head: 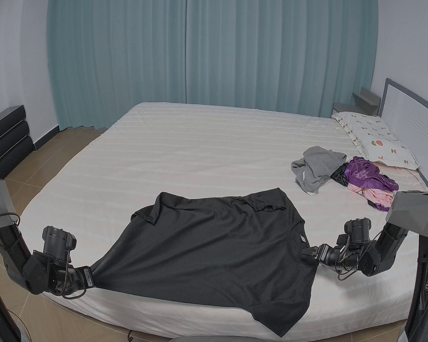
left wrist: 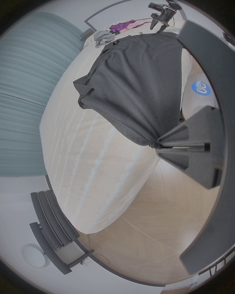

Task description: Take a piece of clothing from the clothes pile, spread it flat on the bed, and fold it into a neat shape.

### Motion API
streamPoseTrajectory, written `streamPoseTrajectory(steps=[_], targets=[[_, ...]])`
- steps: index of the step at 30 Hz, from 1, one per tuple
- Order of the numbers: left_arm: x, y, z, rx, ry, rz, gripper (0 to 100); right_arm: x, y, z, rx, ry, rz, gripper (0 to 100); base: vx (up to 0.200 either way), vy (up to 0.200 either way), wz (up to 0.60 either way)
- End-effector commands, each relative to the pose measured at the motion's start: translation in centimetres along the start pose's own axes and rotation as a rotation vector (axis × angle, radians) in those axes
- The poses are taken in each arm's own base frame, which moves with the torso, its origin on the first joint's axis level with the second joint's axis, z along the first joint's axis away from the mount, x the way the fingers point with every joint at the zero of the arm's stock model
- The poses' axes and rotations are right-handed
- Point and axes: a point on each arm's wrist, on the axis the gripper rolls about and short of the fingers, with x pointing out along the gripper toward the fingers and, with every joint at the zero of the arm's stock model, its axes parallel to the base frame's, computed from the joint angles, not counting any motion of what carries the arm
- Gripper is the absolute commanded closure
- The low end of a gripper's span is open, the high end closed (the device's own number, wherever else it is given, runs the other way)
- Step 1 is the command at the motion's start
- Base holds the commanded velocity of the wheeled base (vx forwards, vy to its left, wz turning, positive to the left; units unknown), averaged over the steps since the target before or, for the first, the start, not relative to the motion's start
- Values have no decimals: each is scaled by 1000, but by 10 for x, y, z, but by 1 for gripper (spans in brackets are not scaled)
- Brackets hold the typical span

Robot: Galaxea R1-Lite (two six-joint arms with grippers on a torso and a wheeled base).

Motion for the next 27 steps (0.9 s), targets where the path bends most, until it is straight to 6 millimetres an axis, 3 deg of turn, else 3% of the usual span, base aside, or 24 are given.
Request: streamPoseTrajectory(steps=[1,5,6,11,18,27], targets=[[-2,0,-2,6,11,4,100,2,7,-3,-19,11,12,0,0,0,0],[-1,1,-6,17,43,16,100,7,14,-7,-40,16,3,0,0,0,0],[-1,1,-6,20,50,19,100,9,15,-6,-41,15,-7,100,0,0,0],[-1,-1,-6,32,51,6,100,8,15,-5,-35,32,-39,100,0,0,0],[0,-5,-10,45,71,-13,100,-15,2,14,12,-13,-67,100,0,0,0],[11,-14,-23,78,131,-7,100,-13,-1,19,17,-25,-67,100,0,0,0]])
